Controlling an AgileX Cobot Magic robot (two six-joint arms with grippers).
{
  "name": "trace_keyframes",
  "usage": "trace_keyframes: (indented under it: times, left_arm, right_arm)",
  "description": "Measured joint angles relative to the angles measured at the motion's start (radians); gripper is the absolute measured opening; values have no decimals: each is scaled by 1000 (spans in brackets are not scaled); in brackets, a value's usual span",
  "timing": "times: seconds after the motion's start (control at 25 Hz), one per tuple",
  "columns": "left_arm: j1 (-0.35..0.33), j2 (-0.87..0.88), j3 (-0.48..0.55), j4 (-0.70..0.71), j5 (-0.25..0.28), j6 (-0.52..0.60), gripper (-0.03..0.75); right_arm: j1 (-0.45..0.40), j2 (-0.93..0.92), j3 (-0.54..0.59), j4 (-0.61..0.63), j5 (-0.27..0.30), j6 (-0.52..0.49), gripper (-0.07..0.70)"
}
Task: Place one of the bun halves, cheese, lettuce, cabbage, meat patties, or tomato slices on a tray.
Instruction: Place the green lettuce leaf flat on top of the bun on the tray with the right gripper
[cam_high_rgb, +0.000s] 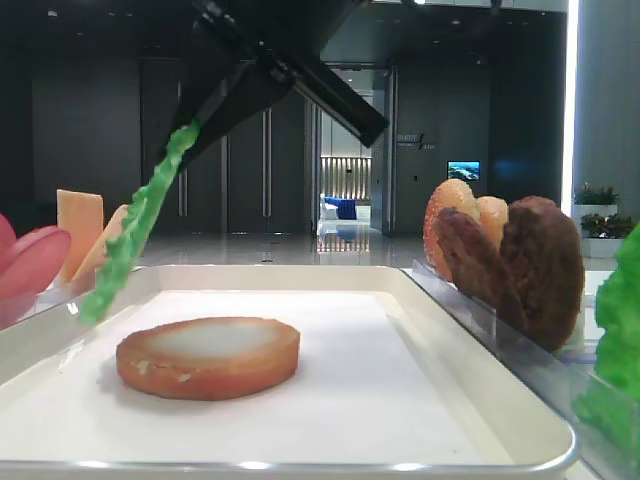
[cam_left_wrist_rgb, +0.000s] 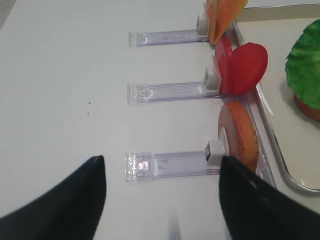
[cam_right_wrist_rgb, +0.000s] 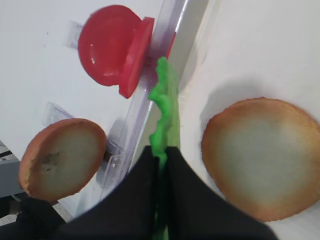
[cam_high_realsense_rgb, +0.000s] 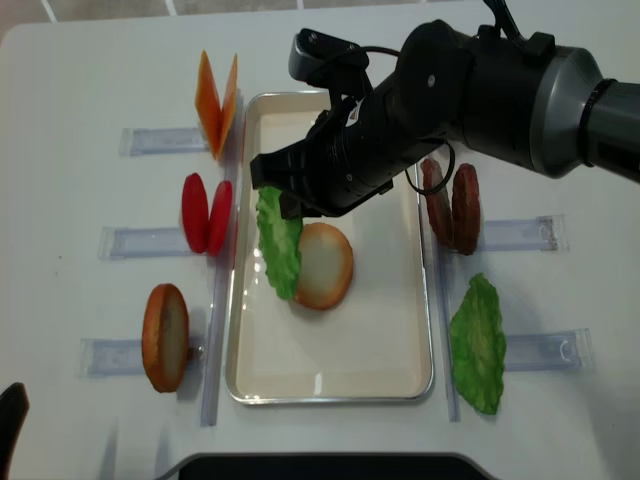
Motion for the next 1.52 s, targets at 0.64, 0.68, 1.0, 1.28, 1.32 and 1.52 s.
trace_keyframes:
  times: [0.64,0.68,1.0,1.28,1.32,1.52]
  left_arm:
    - [0,0,0,0,0,0,534]
    - [0,0,0,0,0,0,534]
    - [0,0,0,0,0,0,534]
    - [0,0,0,0,0,0,534]
    - [0,0,0,0,0,0,534]
    - [0,0,0,0,0,0,534]
  right_arm:
    - [-14,44,29,3,-14,-3,6]
    - [-14,45,29,3,-14,-4,6]
    - [-14,49,29,-5,-10,-21,154]
    - [-24,49,29,-111,36,-17,411]
    - [-28,47,29,-131,45,-12,426]
    - [-66,21,29,-195,97,17,460]
